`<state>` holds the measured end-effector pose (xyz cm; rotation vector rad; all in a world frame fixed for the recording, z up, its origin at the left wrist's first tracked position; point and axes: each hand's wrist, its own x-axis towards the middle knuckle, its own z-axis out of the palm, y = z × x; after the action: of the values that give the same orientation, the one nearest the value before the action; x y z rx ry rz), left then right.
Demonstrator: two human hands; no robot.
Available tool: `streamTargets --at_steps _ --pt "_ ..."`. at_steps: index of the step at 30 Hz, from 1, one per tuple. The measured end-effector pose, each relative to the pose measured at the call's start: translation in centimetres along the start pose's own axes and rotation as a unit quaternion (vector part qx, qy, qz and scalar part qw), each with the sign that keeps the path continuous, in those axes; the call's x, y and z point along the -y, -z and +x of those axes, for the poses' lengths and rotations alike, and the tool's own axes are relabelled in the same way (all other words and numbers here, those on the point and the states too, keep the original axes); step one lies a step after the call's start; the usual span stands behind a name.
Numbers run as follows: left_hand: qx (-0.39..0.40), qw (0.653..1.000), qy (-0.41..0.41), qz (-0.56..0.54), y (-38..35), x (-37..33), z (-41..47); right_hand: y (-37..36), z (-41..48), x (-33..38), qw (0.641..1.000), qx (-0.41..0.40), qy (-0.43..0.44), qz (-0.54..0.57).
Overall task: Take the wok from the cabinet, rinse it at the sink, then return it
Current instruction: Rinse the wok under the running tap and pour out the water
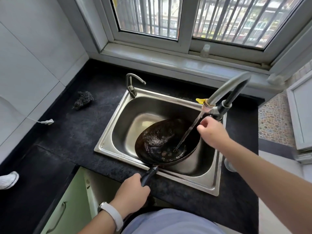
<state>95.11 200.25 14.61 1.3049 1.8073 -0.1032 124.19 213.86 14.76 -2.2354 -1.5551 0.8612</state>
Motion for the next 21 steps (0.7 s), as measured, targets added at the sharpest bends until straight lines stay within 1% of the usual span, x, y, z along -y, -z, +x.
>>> streamTargets --at_steps 2,4,6,8,10,13,18,21 --pt "-0.005 1.0 0.004 0.001 0.0 -0.1 0.1 1.0 1.7 -0.5 0.995 -0.042 0.075 -0.056" --pt "-0.004 1.0 0.01 -0.008 -0.1 -0.3 0.2 1.3 3.1 -0.7 0.974 -0.058 0.165 -0.146" --pt "-0.001 1.0 0.015 -0.014 -0.2 -0.6 0.4 1.1 4.2 -0.8 0.942 -0.032 0.227 -0.246" --pt "-0.003 1.0 0.016 -0.011 -0.2 -0.9 0.5 1.0 5.0 -0.9 0.907 0.004 0.256 -0.334" --pt "-0.004 1.0 0.015 -0.007 -0.3 -0.9 0.4 1.0 5.4 -1.2 0.882 0.025 0.269 -0.387" --pt "-0.003 1.0 0.014 -0.003 -0.4 -0.9 0.3 1.1 5.4 -1.9 0.874 0.034 0.279 -0.398" --pt "-0.01 1.0 0.013 0.015 -0.5 -1.2 0.3 1.7 5.7 -3.5 0.853 -0.001 0.353 -0.385" --pt "-0.014 1.0 0.015 0.023 -0.6 -1.4 0.3 2.1 6.1 -4.1 0.845 0.006 0.373 -0.384"
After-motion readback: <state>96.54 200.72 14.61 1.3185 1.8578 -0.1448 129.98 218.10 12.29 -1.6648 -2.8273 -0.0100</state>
